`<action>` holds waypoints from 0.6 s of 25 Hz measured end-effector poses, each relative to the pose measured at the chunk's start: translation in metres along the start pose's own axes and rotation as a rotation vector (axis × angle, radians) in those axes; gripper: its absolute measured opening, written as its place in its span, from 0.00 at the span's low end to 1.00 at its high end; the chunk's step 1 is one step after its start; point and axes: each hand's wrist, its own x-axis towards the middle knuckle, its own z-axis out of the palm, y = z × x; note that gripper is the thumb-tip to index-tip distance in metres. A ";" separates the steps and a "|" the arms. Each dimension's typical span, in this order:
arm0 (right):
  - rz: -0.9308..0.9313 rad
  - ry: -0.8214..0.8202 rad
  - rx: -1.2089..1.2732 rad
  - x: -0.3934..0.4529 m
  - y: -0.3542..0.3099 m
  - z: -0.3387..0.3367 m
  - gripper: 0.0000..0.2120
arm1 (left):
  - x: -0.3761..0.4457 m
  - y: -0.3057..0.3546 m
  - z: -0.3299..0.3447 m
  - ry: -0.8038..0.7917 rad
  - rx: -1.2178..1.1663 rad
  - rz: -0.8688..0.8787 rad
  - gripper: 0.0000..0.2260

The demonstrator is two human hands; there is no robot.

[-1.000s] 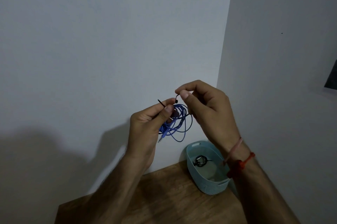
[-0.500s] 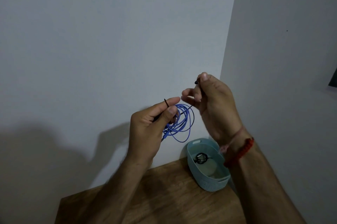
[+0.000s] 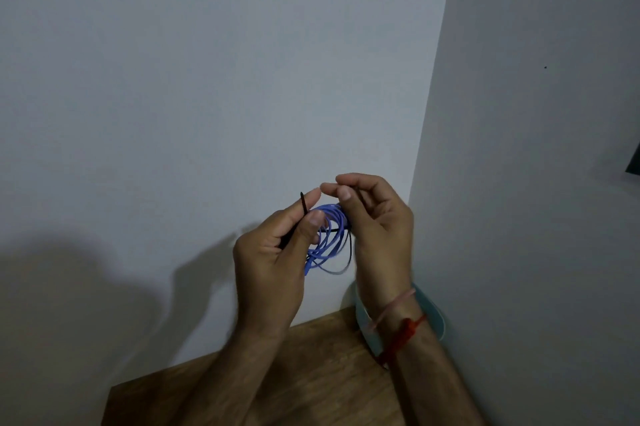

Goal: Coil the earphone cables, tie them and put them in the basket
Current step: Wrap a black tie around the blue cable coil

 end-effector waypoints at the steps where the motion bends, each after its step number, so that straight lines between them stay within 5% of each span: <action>1: 0.008 -0.023 -0.007 0.007 -0.003 -0.007 0.04 | 0.002 -0.001 -0.007 -0.042 0.016 -0.002 0.12; 5: 0.101 -0.141 -0.025 0.039 -0.021 -0.031 0.09 | 0.005 -0.007 -0.023 -0.227 0.046 -0.030 0.11; 8: 0.100 -0.185 -0.183 0.048 -0.025 -0.040 0.08 | 0.004 -0.007 -0.023 -0.225 0.010 -0.030 0.11; 15: 0.199 0.106 0.232 -0.007 0.000 0.009 0.10 | 0.012 0.001 -0.008 -0.118 -0.015 -0.072 0.10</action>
